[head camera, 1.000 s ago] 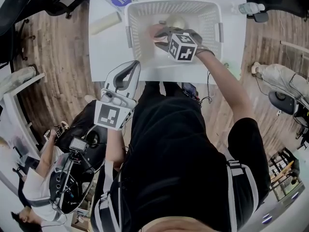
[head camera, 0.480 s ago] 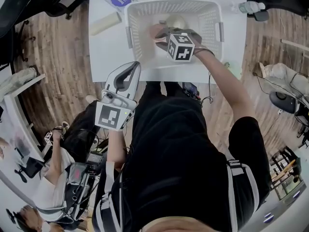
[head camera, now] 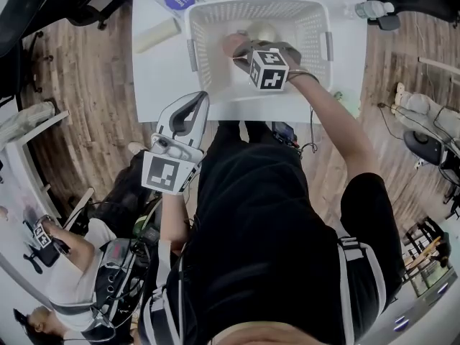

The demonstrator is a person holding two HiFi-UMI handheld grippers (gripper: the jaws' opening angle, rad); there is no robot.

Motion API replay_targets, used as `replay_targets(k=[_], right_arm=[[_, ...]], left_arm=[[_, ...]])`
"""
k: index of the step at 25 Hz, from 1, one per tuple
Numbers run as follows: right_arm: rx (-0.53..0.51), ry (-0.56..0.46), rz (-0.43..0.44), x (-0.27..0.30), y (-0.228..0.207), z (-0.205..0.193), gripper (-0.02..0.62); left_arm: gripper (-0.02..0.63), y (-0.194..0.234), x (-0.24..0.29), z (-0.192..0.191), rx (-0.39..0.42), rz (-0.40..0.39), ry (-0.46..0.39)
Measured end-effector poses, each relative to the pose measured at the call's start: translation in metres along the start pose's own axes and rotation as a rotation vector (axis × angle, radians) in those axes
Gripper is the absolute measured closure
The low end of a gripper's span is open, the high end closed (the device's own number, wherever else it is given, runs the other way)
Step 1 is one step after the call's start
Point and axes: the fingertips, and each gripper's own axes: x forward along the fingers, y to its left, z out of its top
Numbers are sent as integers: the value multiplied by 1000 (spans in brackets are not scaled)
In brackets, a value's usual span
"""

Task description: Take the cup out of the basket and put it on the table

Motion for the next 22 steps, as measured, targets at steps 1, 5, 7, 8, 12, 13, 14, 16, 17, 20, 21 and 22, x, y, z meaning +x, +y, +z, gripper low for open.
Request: replay_targets(k=[1, 5, 7, 8, 12, 13, 14, 16, 17, 20, 21, 22], right_arm=[[2, -1, -1, -1, 0, 1, 560], [9, -9, -1, -4, 0, 3, 560], [13, -13, -1, -6, -1, 4, 560], [15, -16, -2, -7, -1, 5, 560], [29, -33, -8, -15, -3, 10, 560], [32, -38, -9, -18, -4, 12, 560], [32, -43, -11, -21, -4, 13, 560], [30, -49, -13, -26, -4, 16, 560], [30, -53, -14, -29, -4, 18, 560], [33, -70, -19, -39, -4, 25, 560], [31, -75, -22, -43, -4, 27, 561], [27, -79, -26, -47, -5, 30, 560]], left_arm=[[584, 0, 0, 0, 0, -1, -1], [584, -1, -2, 1, -1, -1, -3], [584, -1, -2, 2, -1, -1, -5], [584, -1, -2, 2, -1, -1, -4], [584, -3, -2, 2, 1, -6, -5], [584, -4, -2, 2, 2, -8, -9], [584, -5, -2, 3, 3, -10, -11], [584, -8, -1, 3, 4, -15, -12], [584, -9, -2, 3, 5, -17, -12], [584, -12, -2, 4, 10, -23, -15], [584, -12, -2, 5, 12, -25, -17], [584, -13, -2, 6, 12, -27, -18]])
